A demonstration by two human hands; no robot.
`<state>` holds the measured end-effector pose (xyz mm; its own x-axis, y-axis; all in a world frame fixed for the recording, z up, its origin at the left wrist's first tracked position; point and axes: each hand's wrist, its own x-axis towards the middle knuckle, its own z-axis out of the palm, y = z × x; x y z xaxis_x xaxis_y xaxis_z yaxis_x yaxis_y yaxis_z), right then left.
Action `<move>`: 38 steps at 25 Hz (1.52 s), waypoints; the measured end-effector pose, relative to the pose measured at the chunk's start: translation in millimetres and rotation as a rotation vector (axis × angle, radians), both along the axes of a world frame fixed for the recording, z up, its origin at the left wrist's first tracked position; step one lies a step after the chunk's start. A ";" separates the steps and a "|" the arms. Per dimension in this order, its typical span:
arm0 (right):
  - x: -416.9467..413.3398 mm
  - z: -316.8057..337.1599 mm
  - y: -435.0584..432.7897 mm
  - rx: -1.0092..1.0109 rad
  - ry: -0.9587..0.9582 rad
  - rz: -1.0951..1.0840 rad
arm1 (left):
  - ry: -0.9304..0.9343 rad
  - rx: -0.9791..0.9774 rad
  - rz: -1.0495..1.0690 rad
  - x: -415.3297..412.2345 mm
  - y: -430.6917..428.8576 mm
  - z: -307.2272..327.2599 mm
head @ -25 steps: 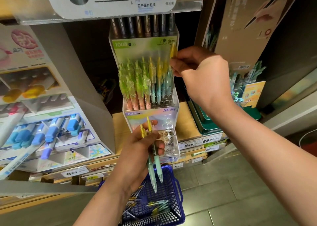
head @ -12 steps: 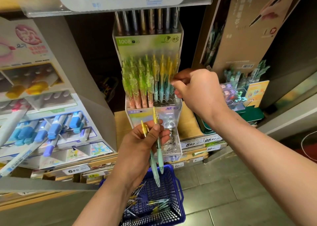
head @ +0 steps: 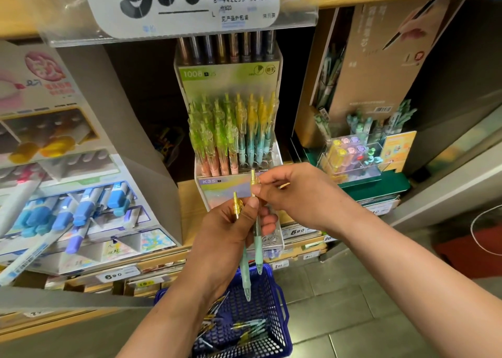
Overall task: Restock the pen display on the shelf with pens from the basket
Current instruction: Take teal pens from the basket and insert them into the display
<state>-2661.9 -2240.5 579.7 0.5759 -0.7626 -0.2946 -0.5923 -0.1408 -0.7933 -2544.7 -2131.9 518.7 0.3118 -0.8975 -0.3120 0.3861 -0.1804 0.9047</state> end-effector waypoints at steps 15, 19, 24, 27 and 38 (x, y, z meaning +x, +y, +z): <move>-1.6 33.5 -60.2 -0.428 -0.392 -0.474 | 0.187 0.034 -0.060 5.5 2.5 -4.7; 2.5 30.7 -60.1 -0.503 -0.323 -0.441 | 0.147 -0.016 -0.035 5.0 7.8 -4.4; 7.4 17.0 -55.7 -0.500 -0.189 -0.348 | -0.063 -0.022 -0.042 9.0 12.8 -5.0; 7.9 10.5 -53.7 -0.496 -0.132 -0.305 | -0.064 -0.009 -0.015 8.7 13.1 -1.3; 11.1 7.2 -53.1 -0.619 -0.019 -0.147 | -0.021 -0.011 0.051 6.0 10.9 13.9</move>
<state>-2650.9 -2293.6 586.8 0.4532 -0.8597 0.2354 -0.6266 -0.4951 -0.6018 -2538.6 -2121.0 532.6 0.3632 -0.8836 -0.2955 0.3756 -0.1514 0.9143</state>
